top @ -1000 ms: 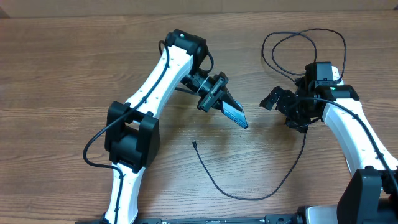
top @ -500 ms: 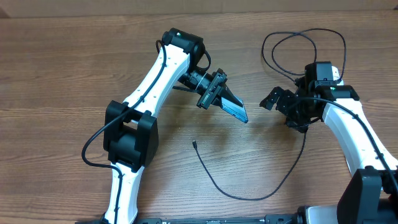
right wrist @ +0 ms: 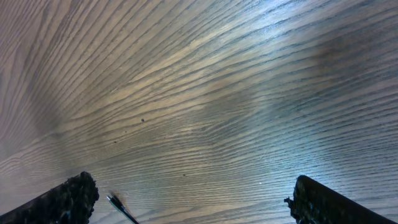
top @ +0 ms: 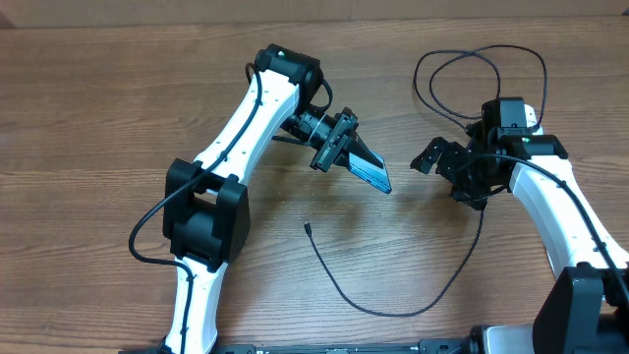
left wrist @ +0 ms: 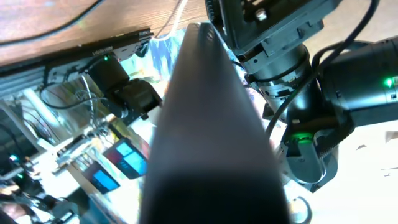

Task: Plug charger to phone and switch on socket
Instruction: 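Move the right gripper down to the black cable's USB-C plug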

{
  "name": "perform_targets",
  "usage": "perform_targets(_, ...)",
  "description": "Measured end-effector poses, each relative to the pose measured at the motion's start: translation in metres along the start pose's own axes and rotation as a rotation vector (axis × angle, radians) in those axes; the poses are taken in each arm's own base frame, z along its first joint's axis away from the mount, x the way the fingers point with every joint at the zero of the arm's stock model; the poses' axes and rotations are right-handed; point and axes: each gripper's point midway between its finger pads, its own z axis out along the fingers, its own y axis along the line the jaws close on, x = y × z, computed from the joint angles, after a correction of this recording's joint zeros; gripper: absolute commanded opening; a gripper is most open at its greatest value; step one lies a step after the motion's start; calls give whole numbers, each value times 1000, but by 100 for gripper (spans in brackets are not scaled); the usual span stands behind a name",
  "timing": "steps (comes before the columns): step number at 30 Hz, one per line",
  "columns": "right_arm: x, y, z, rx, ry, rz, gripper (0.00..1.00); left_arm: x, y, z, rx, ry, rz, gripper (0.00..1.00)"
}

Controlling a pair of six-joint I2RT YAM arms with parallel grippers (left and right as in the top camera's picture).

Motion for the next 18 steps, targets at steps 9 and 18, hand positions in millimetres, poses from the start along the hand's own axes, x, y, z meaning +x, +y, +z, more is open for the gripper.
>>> perform_targets(9,-1,0,0,0,-4,-2,100,-34,31,-7,-224,-139,344,4)
perform_targets(18,-34,36,-5,-162,-131,-82,100,-99,50,-65,-453,-405,530,4)
